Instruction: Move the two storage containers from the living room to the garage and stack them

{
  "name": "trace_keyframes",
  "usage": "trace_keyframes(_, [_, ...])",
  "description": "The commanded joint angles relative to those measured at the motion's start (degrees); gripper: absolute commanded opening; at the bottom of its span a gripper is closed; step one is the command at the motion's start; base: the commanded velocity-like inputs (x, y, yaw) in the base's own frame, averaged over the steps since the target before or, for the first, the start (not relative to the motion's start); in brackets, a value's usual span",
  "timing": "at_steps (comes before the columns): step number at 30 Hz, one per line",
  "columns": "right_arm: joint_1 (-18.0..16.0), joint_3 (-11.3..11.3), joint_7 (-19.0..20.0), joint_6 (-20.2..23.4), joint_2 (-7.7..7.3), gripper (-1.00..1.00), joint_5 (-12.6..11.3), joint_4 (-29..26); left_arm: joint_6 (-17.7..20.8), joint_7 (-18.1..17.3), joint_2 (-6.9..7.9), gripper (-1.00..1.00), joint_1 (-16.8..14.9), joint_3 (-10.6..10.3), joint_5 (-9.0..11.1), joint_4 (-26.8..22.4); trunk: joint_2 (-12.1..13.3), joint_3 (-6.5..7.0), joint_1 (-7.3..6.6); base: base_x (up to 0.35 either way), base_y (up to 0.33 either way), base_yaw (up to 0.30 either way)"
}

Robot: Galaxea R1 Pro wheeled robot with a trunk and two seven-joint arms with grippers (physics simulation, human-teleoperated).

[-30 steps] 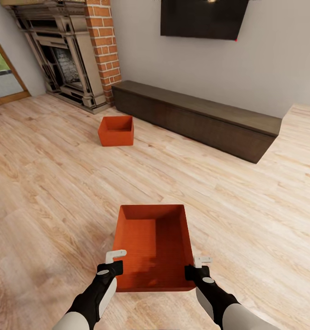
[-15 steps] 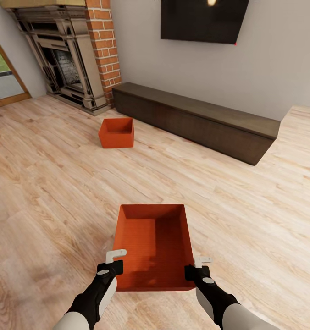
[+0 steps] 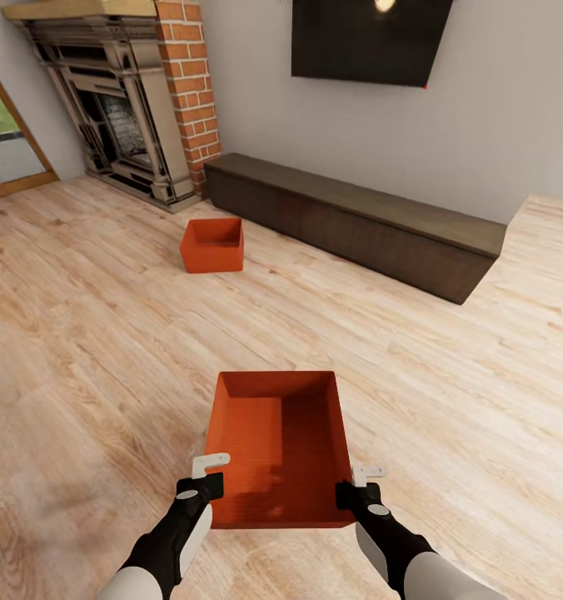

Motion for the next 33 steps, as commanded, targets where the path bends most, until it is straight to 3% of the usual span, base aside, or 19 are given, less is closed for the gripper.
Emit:
trace_keyframes(1, [-0.09, -0.53, -0.42, -0.27, -0.05, -1.0, -0.2, -0.04, 0.39, 0.62, 0.06, -1.0, 0.03, -0.22, 0.2, -0.04, 0.4, 0.15, -0.23, 0.0, 0.0, 0.0])
trace_keyframes(33, [-0.09, -0.53, -0.42, -0.27, -0.05, -1.0, -0.2, -0.04, 0.2, 0.62, 0.11, -1.0, 0.03, -0.18, 0.2, -0.15, 13.23, 5.9, -7.26, 0.0, 0.0, 0.0])
